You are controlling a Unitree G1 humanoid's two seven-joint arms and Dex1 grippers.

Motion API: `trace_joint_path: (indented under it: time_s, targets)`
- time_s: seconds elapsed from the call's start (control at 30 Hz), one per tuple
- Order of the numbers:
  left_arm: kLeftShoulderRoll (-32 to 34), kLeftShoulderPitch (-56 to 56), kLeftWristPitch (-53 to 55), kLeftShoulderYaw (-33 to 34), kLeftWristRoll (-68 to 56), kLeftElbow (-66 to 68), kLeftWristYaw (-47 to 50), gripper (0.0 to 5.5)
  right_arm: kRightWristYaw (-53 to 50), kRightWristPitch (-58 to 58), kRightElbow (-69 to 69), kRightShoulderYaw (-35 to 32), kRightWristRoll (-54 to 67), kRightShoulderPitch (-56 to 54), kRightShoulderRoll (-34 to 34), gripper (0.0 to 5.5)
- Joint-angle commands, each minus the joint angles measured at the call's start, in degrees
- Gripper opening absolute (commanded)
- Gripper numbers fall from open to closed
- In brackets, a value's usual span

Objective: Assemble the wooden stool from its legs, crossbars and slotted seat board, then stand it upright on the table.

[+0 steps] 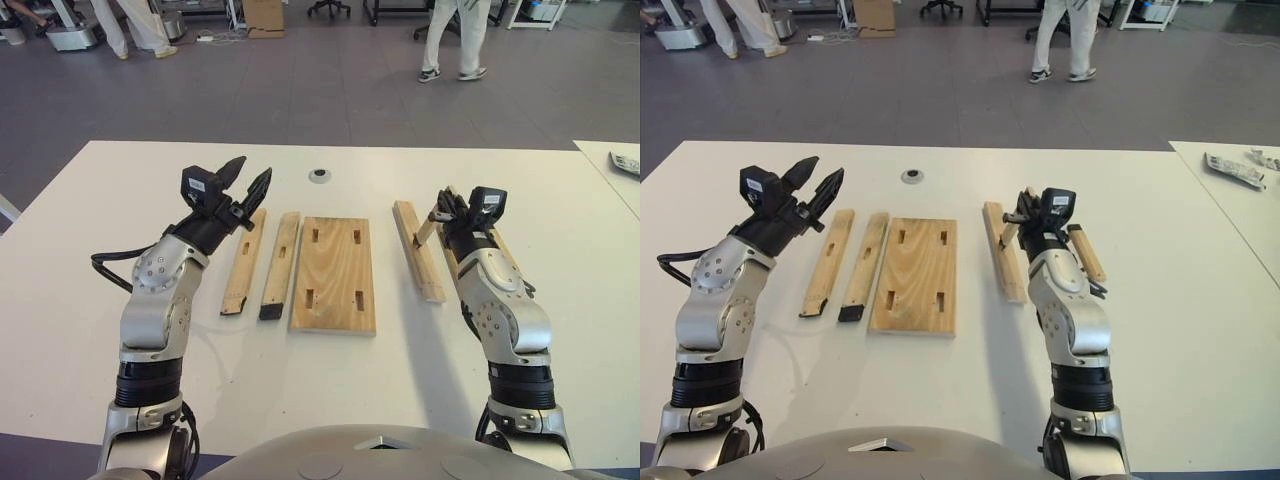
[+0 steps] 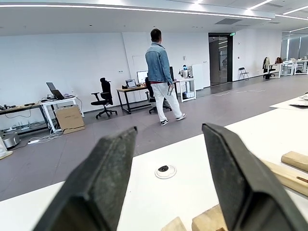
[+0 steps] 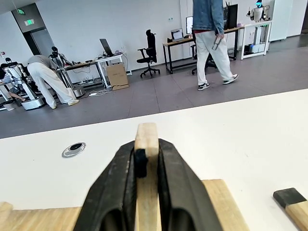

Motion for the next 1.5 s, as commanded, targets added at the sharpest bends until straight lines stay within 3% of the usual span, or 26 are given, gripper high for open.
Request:
trace_joint_path:
  time_s: [0.03, 0.23, 0.4, 0.57, 0.77, 1.37, 1.5]
  targets:
    - [-0.11, -0.33, -0.34, -0.81, 0.6, -0.08, 0.04, 2.49, 1.86, -3.48, 6.29, -0.57, -2.8, -3.64, -0.16, 0.42]
    - [-0.03, -0.21, -0.69, -0.65, 0.64, 0.28, 0.16, 2.49, 4.16, -5.68, 11.9, -1.47, -4.02, -4.42, 0.51, 0.42]
    - [0.18, 0.44, -0.87, -0.26, 0.64, 0.07, 0.25, 2.49, 9.18, -5.05, 9.0, 3.28, -5.69, 3.75, 0.04, 0.42]
    - [-0.05, 2.8, -1.11, 0.11, 0.81, -1.56, 0.8, 2.49, 10.18, 0.68, 1.3, 8.02, -6.87, 11.75, -0.23, 0.42]
    - [0.06, 2.89, -0.71, 0.07, 0.75, -2.02, 1.0, 2.49, 8.14, 9.83, -2.34, 12.75, -13.56, 11.23, -3.4, 0.42]
    - [-0.22, 2.3, -0.46, -0.51, 0.89, -1.34, 1.18, 2.49, 7.09, 12.68, -1.67, 11.48, -16.28, 9.68, -1.21, 0.42]
    - [-1.03, 2.47, -1.2, -1.2, 1.29, -0.73, 1.56, 2.49, 7.06, 12.07, -1.47, 11.12, -17.39, 8.93, -1.32, 1.22]
